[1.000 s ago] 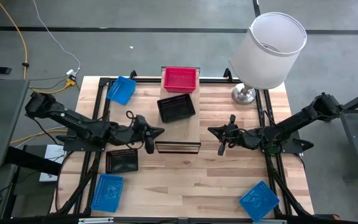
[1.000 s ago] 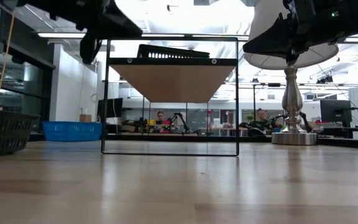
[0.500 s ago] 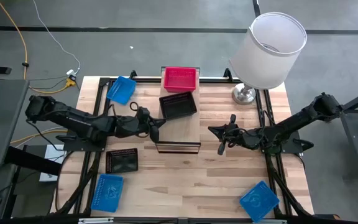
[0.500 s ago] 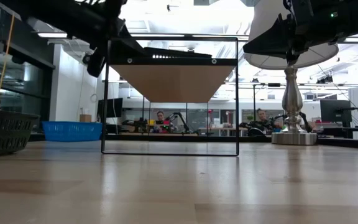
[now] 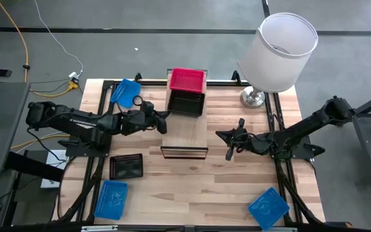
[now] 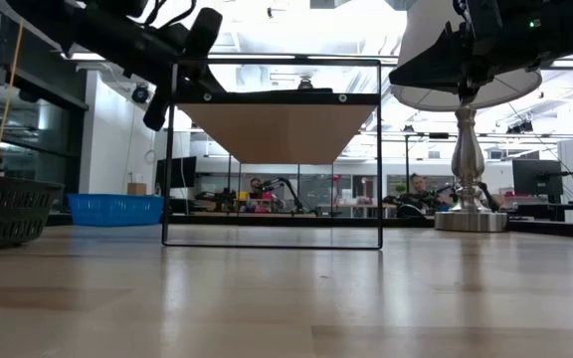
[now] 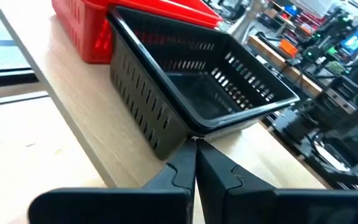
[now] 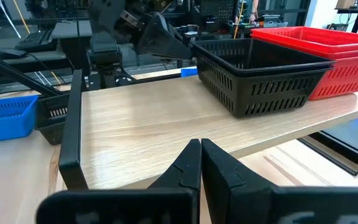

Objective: Stack baskets on shelf by color
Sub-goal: Stack the top black bin on top of the black bin on the shelf, then stack the black bin on top of the black bin on the shelf

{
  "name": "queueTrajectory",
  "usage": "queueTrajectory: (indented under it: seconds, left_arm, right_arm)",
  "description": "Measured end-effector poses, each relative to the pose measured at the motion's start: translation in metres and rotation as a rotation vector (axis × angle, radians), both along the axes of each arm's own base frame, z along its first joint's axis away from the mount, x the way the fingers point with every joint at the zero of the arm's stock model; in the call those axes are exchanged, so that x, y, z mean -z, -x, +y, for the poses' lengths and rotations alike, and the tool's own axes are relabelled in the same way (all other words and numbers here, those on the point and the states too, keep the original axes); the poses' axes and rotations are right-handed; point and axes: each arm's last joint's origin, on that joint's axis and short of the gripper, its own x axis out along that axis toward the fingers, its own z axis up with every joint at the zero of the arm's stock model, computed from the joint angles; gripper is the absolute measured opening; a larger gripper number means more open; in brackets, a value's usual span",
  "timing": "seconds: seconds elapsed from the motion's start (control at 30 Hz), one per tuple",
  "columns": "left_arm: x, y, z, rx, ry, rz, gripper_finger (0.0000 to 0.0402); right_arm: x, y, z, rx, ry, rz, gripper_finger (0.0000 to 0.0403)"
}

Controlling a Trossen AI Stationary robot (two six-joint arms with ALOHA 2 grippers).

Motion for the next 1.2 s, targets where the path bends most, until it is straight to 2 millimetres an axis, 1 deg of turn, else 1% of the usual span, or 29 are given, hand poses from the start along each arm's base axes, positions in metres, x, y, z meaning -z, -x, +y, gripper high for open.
queueTrajectory:
  seconds: [0.1,0.27,0.43,0.53,0.6,0.7,0.83,1.0,1.2]
  left_arm:
    - [-0.001,0.000,0.000,0.029,0.007,-0.002,0.0000]
    - [-0.009,0.004,-0.002,0.107,-0.016,-0.015,0.0000]
    - [-0.029,0.017,-0.006,0.180,-0.092,-0.054,0.0000]
    - [-0.042,0.028,-0.013,0.269,-0.174,-0.053,0.0000]
    - [-0.048,0.037,-0.021,0.366,-0.224,-0.035,0.0000]
    - [-0.052,0.051,-0.036,0.526,-0.274,0.018,0.0000]
    - [-0.048,0.065,-0.058,0.659,-0.249,0.087,0.0000]
    - [-0.038,0.072,-0.086,0.761,-0.202,0.167,0.0000]
    - [-0.026,0.073,-0.119,0.851,-0.243,0.252,0.0001]
  right_arm:
    - [0.000,0.000,0.000,0.000,0.000,0.000,0.0000]
    - [0.000,0.000,0.000,-0.006,-0.001,0.001,0.0000]
    - [0.000,0.000,0.000,-0.006,-0.001,0.001,0.0000]
    - [0.000,0.000,0.000,-0.008,-0.001,0.001,0.0000]
    - [0.000,0.000,0.000,-0.008,0.000,0.001,0.0000]
    - [0.000,0.000,0.000,-0.008,0.000,0.002,0.0000]
    - [0.000,0.000,0.000,-0.008,0.001,0.002,0.0000]
    - [0.000,0.000,0.000,-0.008,0.000,0.001,0.0000]
    - [0.000,0.000,0.000,-0.008,-0.001,0.001,0.0000]
